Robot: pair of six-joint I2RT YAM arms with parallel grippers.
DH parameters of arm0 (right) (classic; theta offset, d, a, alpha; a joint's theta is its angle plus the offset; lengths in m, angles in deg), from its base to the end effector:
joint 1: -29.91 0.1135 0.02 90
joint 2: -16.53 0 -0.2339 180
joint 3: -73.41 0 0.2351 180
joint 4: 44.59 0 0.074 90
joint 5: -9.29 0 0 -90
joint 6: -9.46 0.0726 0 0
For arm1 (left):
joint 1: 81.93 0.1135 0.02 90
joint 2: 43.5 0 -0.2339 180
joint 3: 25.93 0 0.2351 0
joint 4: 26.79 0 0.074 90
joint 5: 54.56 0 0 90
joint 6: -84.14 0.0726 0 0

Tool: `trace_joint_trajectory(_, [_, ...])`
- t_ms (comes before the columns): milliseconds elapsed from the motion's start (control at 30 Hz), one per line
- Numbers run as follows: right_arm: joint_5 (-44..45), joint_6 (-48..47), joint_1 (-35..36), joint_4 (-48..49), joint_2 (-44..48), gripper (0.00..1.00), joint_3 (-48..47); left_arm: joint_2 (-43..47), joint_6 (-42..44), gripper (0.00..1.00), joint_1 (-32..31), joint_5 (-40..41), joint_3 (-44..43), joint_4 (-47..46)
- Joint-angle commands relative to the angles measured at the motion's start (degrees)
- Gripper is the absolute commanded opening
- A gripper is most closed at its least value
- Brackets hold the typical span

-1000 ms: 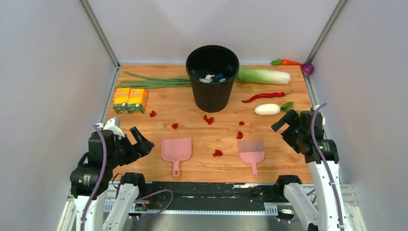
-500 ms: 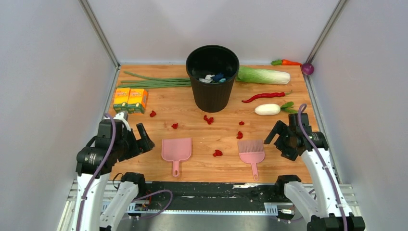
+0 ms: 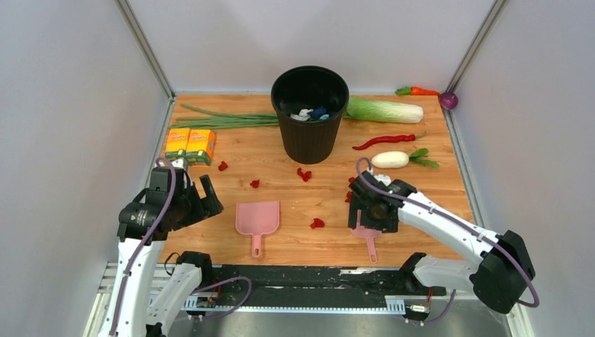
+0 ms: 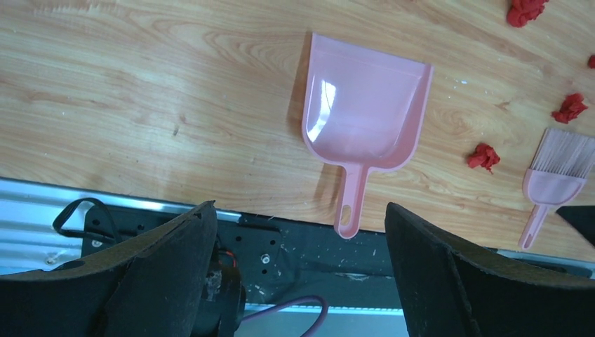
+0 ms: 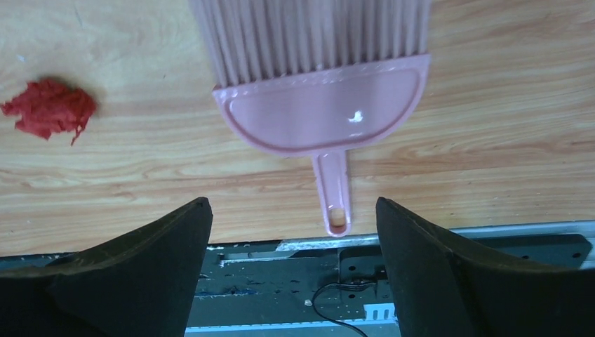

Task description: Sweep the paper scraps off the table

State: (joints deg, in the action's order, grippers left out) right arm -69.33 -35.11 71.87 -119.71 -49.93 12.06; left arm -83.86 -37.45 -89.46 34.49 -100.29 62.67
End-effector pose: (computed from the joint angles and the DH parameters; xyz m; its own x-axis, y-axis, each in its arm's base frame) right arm 0.1474 0.1133 0.1639 -0.9635 0.0729 -0.2576 0.0795 0.9967 -0.0156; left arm 0.1186 -0.0169 0.2757 -0.7691 -0.4267 -0.4758 -0.3082 0.8999 -0.3086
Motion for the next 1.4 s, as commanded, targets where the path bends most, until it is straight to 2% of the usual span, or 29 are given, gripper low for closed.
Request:
trace_joint_trajectory(0, [5.49,12.04,8.13,-0.66,1.32,0.9,3.58,-0.95,1.09,0.96,-0.29,0.77,0.33,-4.8])
trace_joint_trajectory(233, [8.93,15.13,8.76,1.96,5.19,0.86,9.47,-5.78,2.41,0.96,-0.38,0.16,-1.86,-7.61])
trace_joint_trajectory(367, [8.49,15.74,8.15,7.76,5.37,0.77,14.03,-7.54,2.33,0.94,-0.82,-0.98,-3.09,-7.97])
trace_joint_trajectory(533, [5.42,16.62,7.88,15.06,8.35,0.64,18.87,-7.81,2.77,0.94,-1.7,0.33,-4.76,-6.47])
trace_joint_trajectory(667, [4.8,17.24,7.88,16.04,10.29,0.53,21.86,-7.1,2.77,0.94,-2.14,0.51,-4.76,-5.51])
trace_joint_trajectory(867, [3.22,15.83,7.88,16.13,11.52,0.26,23.71,-5.08,2.68,0.94,-2.14,0.34,-4.77,-4.19])
trace_joint_trajectory(1000, [2.86,15.48,7.88,11.92,11.7,0.12,20.83,-3.77,2.24,0.94,-2.05,-0.1,-4.59,-3.48])
trace_joint_trajectory(1167, [4.62,14.34,8.05,4.19,11.96,0.08,12.84,-2.1,2.15,0.94,-2.14,-2.38,-5.38,-3.3])
trace_joint_trajectory(1367, [5.06,12.41,8.06,-3.28,12.67,0.06,1.41,-1.04,2.59,0.94,-2.05,-12.48,-6.79,-7.25])
